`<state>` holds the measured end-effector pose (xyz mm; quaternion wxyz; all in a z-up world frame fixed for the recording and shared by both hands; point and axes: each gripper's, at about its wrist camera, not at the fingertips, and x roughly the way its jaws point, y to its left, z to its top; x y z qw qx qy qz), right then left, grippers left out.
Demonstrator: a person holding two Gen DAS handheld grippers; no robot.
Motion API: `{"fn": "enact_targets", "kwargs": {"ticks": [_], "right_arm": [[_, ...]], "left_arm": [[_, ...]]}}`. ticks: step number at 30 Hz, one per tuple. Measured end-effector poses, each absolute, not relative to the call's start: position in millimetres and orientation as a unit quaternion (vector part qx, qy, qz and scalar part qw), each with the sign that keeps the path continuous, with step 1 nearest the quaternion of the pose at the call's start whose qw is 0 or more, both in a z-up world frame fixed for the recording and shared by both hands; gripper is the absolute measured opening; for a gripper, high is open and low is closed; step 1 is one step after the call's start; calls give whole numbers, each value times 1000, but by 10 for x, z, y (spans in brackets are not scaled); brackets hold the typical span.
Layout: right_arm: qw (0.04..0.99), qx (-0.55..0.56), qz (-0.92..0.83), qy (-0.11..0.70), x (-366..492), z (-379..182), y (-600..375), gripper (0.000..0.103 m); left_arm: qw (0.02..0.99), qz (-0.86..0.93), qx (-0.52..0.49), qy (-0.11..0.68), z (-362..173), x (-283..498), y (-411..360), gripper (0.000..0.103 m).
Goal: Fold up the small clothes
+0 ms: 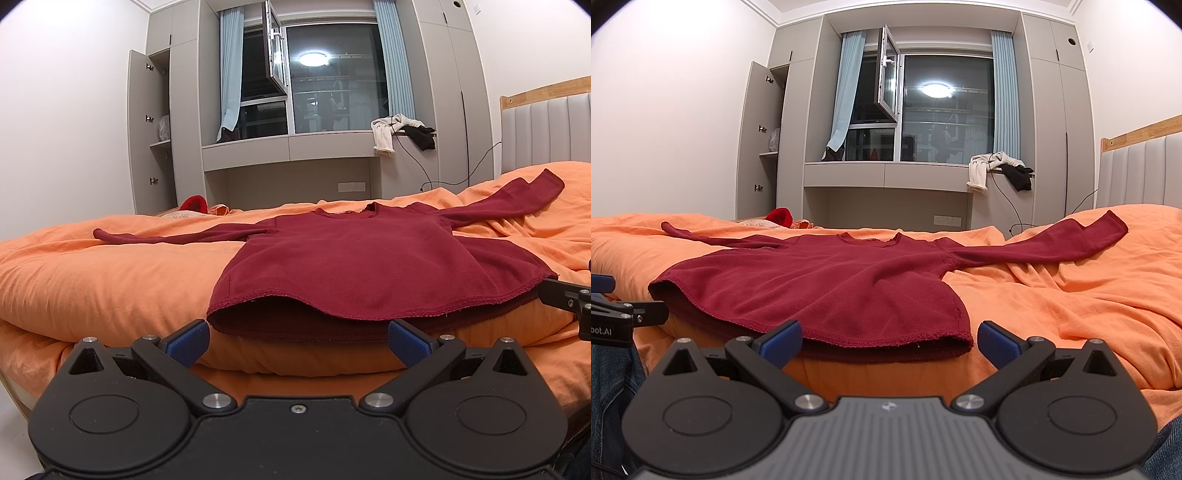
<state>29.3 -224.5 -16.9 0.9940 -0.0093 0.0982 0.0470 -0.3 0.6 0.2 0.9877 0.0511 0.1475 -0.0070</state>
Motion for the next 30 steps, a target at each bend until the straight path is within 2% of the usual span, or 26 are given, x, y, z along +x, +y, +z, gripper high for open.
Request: {"fn": "enact_targets", "kwargs": {"ticks": [15, 23, 30], "right_arm": [[994, -9, 47, 100, 297, -171, -2243, 103], [992, -16, 62, 111, 310, -220, -2220, 103], [982, 70, 96, 150, 512, 0, -2497, 103]], "left_arm": [[987, -5, 53, 155, -34, 53, 13, 103], [973, -7, 44, 227, 93, 349, -33, 103], [976, -5, 63, 206, 454, 570, -161, 103]]}}
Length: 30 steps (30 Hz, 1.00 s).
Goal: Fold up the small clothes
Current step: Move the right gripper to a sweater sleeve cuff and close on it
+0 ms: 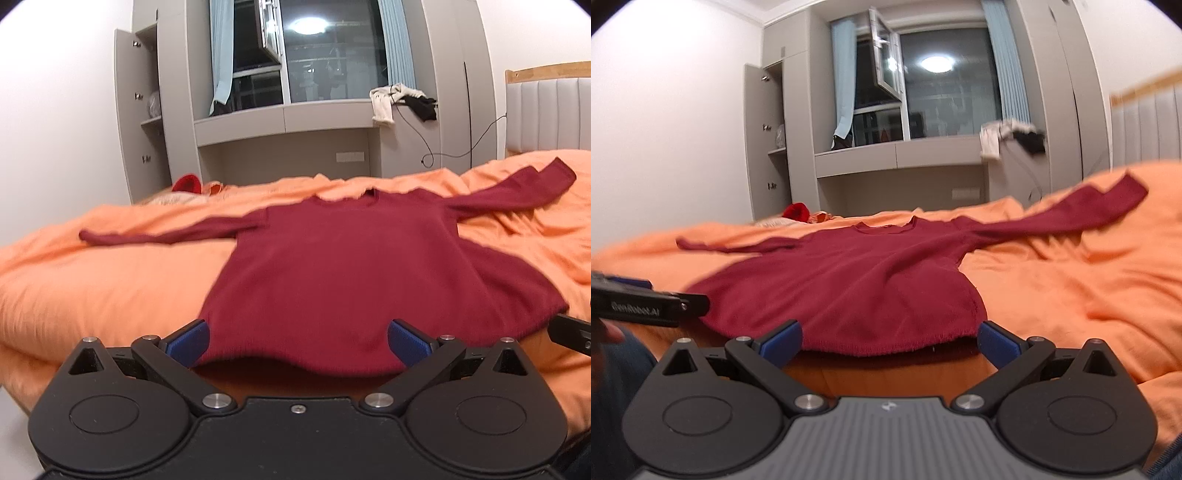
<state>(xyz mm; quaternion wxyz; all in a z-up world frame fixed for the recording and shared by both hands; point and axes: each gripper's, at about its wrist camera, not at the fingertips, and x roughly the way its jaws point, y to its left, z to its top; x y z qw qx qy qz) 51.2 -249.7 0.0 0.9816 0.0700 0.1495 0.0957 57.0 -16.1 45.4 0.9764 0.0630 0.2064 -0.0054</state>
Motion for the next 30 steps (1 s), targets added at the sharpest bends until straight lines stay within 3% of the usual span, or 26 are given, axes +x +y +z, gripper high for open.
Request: {"fn": "enact_targets", "kwargs": {"ticks": [8, 17, 30], "right_arm": [[967, 147, 118, 170, 1071, 353, -3102, 103], [977, 166, 24, 133, 1876, 637, -3842, 103], [978, 139, -47, 149, 2824, 473, -4436, 103]], "left_arm": [[977, -9, 77, 199, 810, 1064, -360, 103], [975, -8, 65, 214, 927, 1910, -566, 103], [968, -33, 20, 247, 611, 2963, -611, 103]]}}
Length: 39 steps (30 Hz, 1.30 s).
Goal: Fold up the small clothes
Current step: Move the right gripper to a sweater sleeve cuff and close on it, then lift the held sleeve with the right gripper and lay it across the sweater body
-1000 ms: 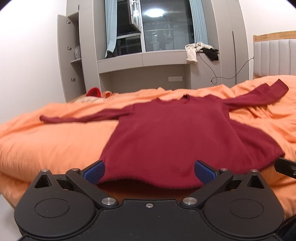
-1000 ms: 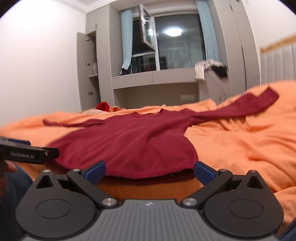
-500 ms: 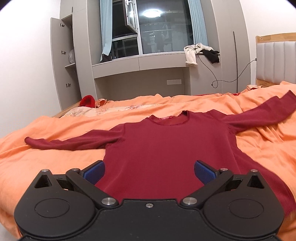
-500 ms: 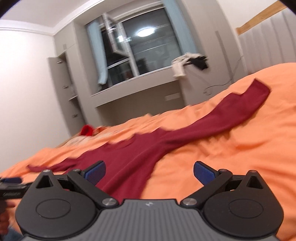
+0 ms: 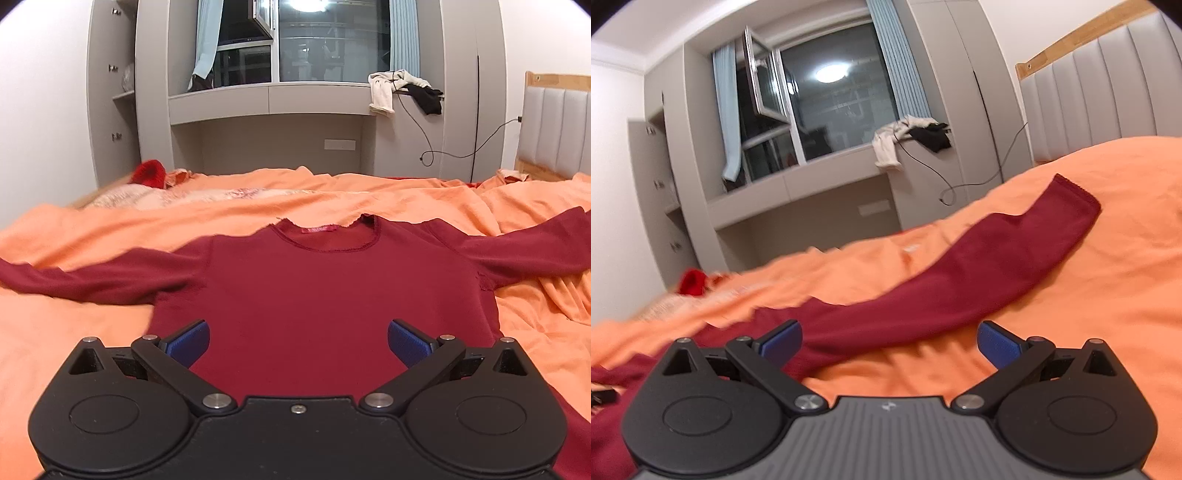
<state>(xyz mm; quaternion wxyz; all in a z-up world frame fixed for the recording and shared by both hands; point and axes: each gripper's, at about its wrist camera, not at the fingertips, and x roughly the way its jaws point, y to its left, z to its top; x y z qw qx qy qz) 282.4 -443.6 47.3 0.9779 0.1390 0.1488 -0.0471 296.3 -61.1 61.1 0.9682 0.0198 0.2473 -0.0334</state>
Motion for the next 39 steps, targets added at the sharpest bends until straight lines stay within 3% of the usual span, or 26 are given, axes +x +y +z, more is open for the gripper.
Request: {"fn": "enact_targets", "kwargs": {"ticks": [6, 15, 21, 28, 31, 39], "right_arm": [[976, 102, -136, 134, 2967, 384, -4672, 103], [948, 222, -200, 114, 3451, 263, -5418, 101], [930, 259, -246, 88, 3685, 151, -5833, 77], [905, 331, -259, 68, 3841, 5, -6170, 20], [901, 348, -253, 60, 3888, -28, -6239, 5], [914, 329, -233, 40, 3877, 76, -6146, 4]], "left_arm": [[966, -21, 27, 256, 392, 2985, -524, 103], [961, 7, 17, 277, 290, 3107, -346, 103], [959, 15, 10, 284, 269, 3170, -275, 103], [956, 50, 4, 289, 248, 3239, -160, 103], [953, 56, -3, 298, 228, 3263, -109, 103], [954, 49, -7, 296, 259, 3256, -74, 103]]}}
